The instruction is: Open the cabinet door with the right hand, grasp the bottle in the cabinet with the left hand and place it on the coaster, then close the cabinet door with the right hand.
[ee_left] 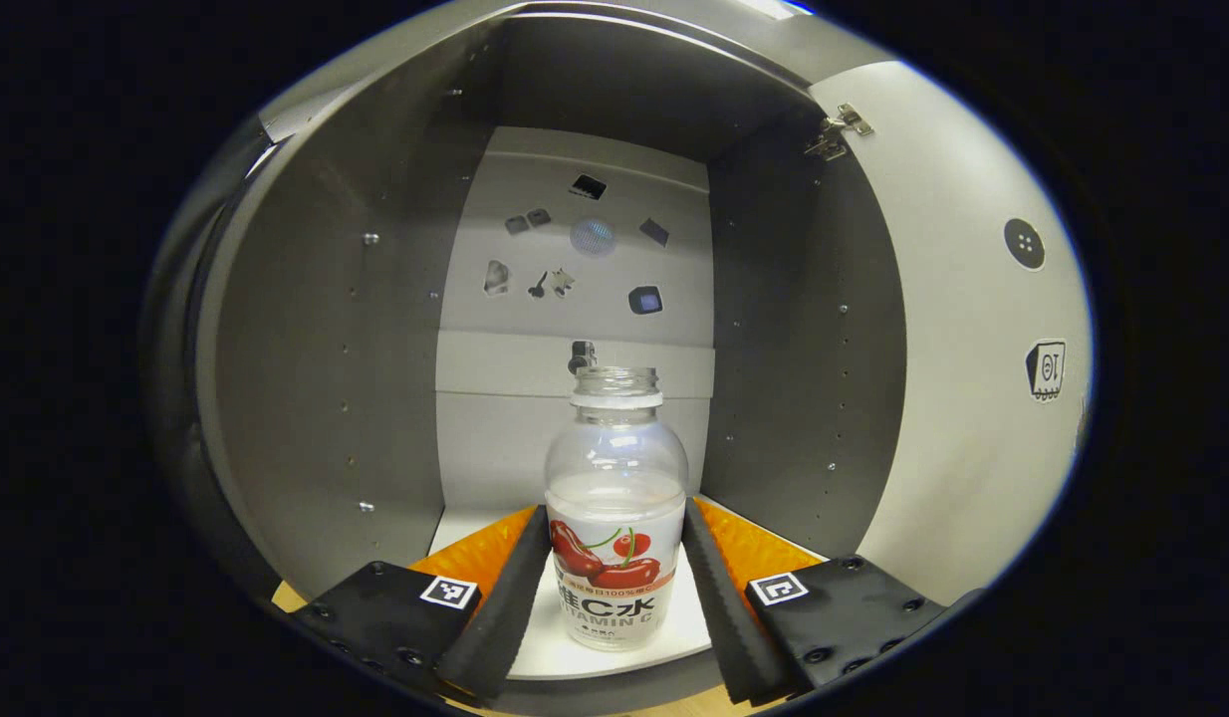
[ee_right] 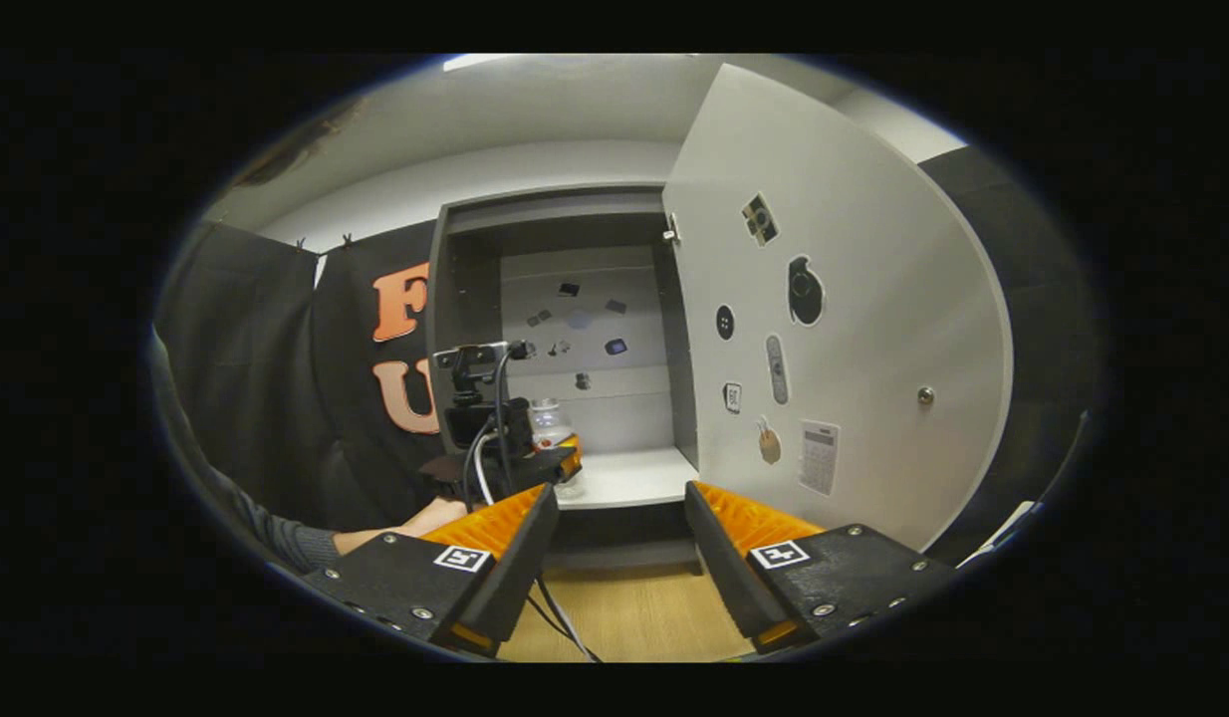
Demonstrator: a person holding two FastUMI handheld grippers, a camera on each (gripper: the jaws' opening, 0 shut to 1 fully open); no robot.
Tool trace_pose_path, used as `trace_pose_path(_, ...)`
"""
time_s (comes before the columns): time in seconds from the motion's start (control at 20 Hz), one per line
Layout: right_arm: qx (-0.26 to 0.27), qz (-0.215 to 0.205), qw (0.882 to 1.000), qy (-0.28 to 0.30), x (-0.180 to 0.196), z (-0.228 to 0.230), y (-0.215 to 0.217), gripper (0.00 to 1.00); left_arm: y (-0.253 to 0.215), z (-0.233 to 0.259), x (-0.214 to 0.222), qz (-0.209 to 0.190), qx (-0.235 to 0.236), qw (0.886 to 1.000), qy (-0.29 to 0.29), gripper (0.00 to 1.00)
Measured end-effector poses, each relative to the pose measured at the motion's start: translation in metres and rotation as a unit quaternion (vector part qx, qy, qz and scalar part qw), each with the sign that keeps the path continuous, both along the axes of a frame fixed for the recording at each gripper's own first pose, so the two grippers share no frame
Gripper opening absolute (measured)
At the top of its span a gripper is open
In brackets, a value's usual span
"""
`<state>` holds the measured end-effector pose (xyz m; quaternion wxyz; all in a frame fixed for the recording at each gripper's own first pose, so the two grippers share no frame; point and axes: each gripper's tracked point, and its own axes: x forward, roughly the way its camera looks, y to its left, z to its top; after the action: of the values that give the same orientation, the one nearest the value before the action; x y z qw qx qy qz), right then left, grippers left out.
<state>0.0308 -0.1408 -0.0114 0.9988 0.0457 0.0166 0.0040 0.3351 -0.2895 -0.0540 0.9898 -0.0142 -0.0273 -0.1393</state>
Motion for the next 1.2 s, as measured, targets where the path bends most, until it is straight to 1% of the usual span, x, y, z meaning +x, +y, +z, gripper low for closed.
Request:
trace_pose_path(0.25,0.012,0.019,1.0,-0.007,-0.027,-0.003,0.008,0.8,0.028,-0.004,-0.057,0.01,0.008,1.0,-0.017,0.84)
trace_pose_path(0.3,0.011,0.023,1.0,-0.005,-0.034,-0.006,0.009,0.8,0.036,-0.007,-0.071,0.015,0.011,1.0,-0.02,0.86)
trace_pose_path(0.35,0.009,0.023,1.0,-0.003,-0.04,-0.008,0.008,0.8,0.042,-0.009,-0.085,0.016,0.013,1.0,-0.022,0.84)
trace_pose_path(0.45,0.009,0.023,1.0,0.0,-0.053,-0.009,0.006,0.8,0.055,-0.016,-0.11,0.023,0.018,0.999,-0.026,0.84)
trace_pose_path(0.5,0.012,0.025,1.0,0.001,-0.061,-0.01,0.006,0.8,0.062,-0.02,-0.122,0.028,0.018,0.999,-0.027,0.85)
trace_pose_path(0.55,0.014,0.027,1.0,0.001,-0.068,-0.01,0.005,0.8,0.068,-0.025,-0.133,0.031,0.016,0.999,-0.024,0.83)
trace_pose_path(0.6,0.013,0.029,0.999,0.0,-0.074,-0.01,0.006,0.8,0.075,-0.03,-0.145,0.035,0.013,0.999,-0.021,0.85)
trace_pose_path(0.65,0.011,0.03,0.999,0.001,-0.079,-0.011,0.005,0.8,0.079,-0.034,-0.152,0.038,0.012,0.999,-0.019,0.84)
trace_pose_path(0.7,0.008,0.032,0.999,0.003,-0.083,-0.011,0.004,0.8,0.087,-0.04,-0.161,0.043,0.01,0.999,-0.018,0.85)
trace_pose_path(0.85,0.006,0.043,0.999,0.01,-0.092,-0.016,0.007,0.8,0.103,-0.062,-0.184,0.054,0.005,0.998,-0.008,0.84)
trace_pose_path(0.9,0.006,0.048,0.999,0.013,-0.094,-0.019,0.009,0.8,0.106,-0.072,-0.19,0.057,0.007,0.998,-0.003,0.86)
trace_pose_path(1.05,0.013,0.065,0.997,0.03,-0.097,-0.03,0.015,0.8,0.117,-0.107,-0.208,0.067,0.014,0.998,0.013,0.84)
trace_pose_path(1.2,0.016,0.071,0.996,0.042,-0.095,-0.04,0.016,0.8,0.13,-0.141,-0.225,0.078,0.009,0.997,0.028,0.85)
